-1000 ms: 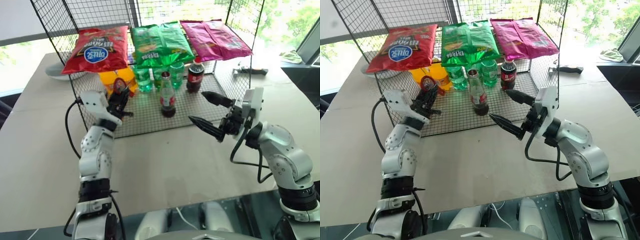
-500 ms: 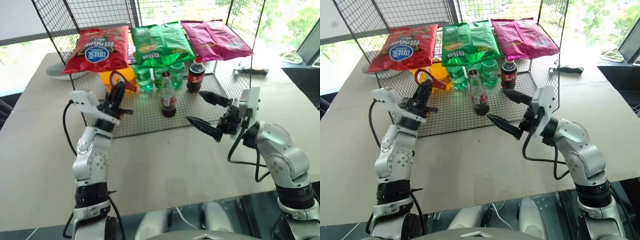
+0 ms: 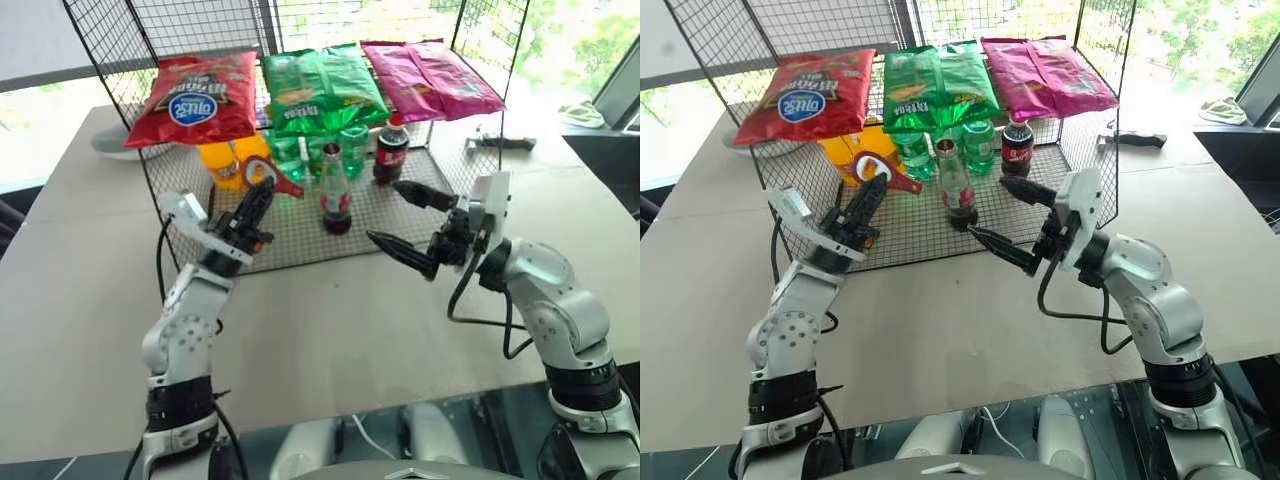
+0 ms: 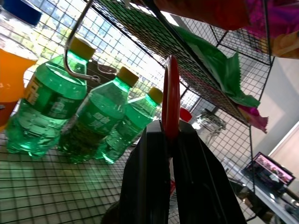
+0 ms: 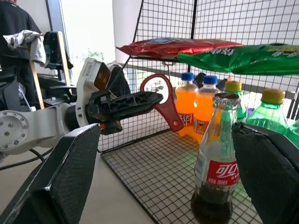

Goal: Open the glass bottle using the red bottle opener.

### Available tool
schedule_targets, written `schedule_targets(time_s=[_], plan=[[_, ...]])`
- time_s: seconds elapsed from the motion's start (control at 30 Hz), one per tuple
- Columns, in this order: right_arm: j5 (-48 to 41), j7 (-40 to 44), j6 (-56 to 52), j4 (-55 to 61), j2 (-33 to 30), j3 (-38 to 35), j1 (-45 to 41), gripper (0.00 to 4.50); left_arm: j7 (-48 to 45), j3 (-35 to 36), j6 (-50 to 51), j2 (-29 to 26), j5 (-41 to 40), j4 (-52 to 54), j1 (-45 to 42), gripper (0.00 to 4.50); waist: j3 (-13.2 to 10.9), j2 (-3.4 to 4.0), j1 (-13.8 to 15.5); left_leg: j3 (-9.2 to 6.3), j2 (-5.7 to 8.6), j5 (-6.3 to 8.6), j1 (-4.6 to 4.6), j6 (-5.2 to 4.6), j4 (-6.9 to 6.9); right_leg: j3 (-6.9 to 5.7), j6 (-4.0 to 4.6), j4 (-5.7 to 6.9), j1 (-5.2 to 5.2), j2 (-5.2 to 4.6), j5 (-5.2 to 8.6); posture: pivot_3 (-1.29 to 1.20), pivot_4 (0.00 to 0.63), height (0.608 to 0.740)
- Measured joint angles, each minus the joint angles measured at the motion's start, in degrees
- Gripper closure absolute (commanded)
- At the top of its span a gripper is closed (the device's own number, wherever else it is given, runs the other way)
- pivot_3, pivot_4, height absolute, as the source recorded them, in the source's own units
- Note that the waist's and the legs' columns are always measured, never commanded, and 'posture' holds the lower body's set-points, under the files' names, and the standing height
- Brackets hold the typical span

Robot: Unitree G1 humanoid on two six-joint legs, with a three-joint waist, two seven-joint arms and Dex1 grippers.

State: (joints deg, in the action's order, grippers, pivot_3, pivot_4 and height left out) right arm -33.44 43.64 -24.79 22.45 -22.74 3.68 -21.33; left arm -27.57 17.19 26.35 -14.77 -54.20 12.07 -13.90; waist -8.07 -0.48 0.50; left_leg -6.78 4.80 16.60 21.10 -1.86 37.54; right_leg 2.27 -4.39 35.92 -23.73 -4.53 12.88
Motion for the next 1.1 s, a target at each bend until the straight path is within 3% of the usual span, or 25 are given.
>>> schedule_targets(time_s=[0.13,0.47,0.73,0.9,1.1], plan=[[-1.70,-1.53,-7.16,0.06,-1.20,0.65,0.09,0.00,-2.25,-1.96,5.49,-2.28,-2.70,0.96,1.48,4.48,0.00,0.00,-0.01,-0.02,-0.01,0.00,-0.02,0.01,0.00,-0.01,0.00,0.01,0.01,0.01,0.00,0.00,0.150,0.740],[-15.97,-4.22,-29.63,0.65,-1.71,0.86,-1.64,0.00,-10.41,-5.59,20.66,-9.49,-12.85,2.53,1.80,4.48,-0.01,0.01,-0.33,-0.02,-0.02,0.00,-0.01,0.00,0.00,0.00,0.01,0.01,0.01,0.01,0.00,0.00,0.150,0.740],[-22.87,-4.70,-37.63,-0.32,0.40,1.05,-4.81,0.00,-14.45,-7.06,24.19,-9.85,-13.38,1.23,0.49,4.48,0.00,0.01,-0.89,-0.04,-0.01,0.00,-0.01,0.00,0.00,-0.02,0.01,0.01,0.00,0.00,0.00,0.00,0.150,0.740],[-23.41,-4.64,-38.84,-1.49,0.51,0.98,-4.86,1.52,-16.17,-8.04,24.45,-9.65,-12.94,0.27,0.15,4.50,-0.01,0.01,-1.11,-0.03,-0.01,0.00,0.01,0.00,-0.01,-0.01,0.01,0.00,0.00,-0.02,0.00,0.00,0.150,0.740],[-23.60,-3.53,-40.03,-3.23,-0.74,0.88,-5.47,4.44,-19.06,-8.69,24.41,-8.54,-13.20,0.16,0.04,4.50,-0.01,0.01,-1.14,-0.02,-0.01,0.00,0.02,0.00,-0.01,0.00,0.01,-0.01,0.00,-0.02,0.00,0.00,0.150,0.740]])
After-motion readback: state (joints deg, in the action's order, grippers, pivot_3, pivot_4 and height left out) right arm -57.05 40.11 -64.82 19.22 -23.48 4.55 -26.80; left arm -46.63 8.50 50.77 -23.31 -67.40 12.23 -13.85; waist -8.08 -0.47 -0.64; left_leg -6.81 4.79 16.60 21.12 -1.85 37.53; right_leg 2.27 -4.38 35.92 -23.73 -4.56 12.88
